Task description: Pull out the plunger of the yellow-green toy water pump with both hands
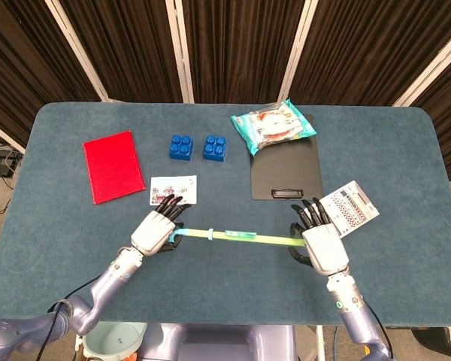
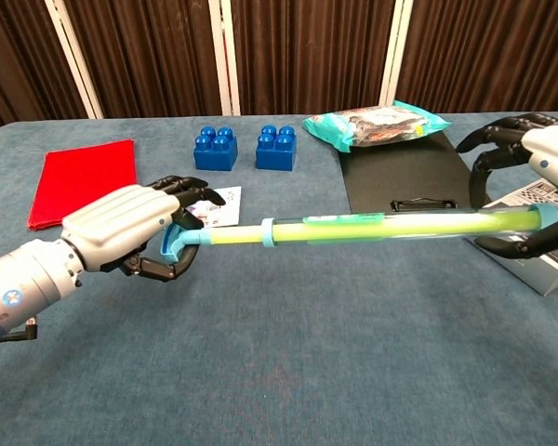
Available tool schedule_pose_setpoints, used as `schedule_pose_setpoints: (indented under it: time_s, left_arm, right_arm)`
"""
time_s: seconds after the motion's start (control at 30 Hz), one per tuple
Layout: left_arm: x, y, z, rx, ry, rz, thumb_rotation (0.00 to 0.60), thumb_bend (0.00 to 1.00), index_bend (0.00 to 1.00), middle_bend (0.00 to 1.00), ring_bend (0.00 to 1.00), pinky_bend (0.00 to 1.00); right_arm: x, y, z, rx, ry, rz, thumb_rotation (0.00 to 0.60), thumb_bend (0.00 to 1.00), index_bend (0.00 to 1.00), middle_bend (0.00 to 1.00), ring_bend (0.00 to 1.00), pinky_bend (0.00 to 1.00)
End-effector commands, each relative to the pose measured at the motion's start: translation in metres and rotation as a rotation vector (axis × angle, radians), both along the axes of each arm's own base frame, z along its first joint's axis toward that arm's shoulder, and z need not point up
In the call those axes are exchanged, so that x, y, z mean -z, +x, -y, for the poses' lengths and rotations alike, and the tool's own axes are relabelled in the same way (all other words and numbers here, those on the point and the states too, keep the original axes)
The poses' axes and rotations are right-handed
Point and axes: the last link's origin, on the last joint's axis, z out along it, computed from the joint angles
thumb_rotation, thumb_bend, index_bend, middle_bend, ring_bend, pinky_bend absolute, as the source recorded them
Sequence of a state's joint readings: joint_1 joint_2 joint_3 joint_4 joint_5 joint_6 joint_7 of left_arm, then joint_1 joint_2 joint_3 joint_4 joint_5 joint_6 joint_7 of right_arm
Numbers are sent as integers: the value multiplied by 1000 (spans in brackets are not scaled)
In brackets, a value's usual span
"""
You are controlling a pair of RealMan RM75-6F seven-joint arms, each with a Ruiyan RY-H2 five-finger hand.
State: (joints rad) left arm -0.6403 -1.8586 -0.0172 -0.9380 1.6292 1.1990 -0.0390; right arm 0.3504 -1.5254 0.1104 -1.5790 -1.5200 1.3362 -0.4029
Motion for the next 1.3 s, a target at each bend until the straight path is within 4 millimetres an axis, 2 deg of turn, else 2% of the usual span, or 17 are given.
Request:
schedule_pose_setpoints:
  time_s: [0.03, 0.83, 1.3]
  left_arm:
    - [-6, -3, 2, 3, 9, -4, 600, 765, 743, 121, 6, 41]
    - [-37, -9, 19, 67, 62, -4, 600, 765, 751, 132, 7, 41]
    - [-50, -13, 31, 108, 100, -13, 600, 765, 755, 134, 7, 41]
  right_arm:
    - [-4, -5, 2, 16, -7, -1, 600, 360, 868, 195, 104, 29]
    - [-42, -37, 24, 111, -99, -7, 600, 336, 877, 204, 111, 30]
    - [-65, -48, 43, 146, -157, -24, 600, 335, 881, 208, 116, 30]
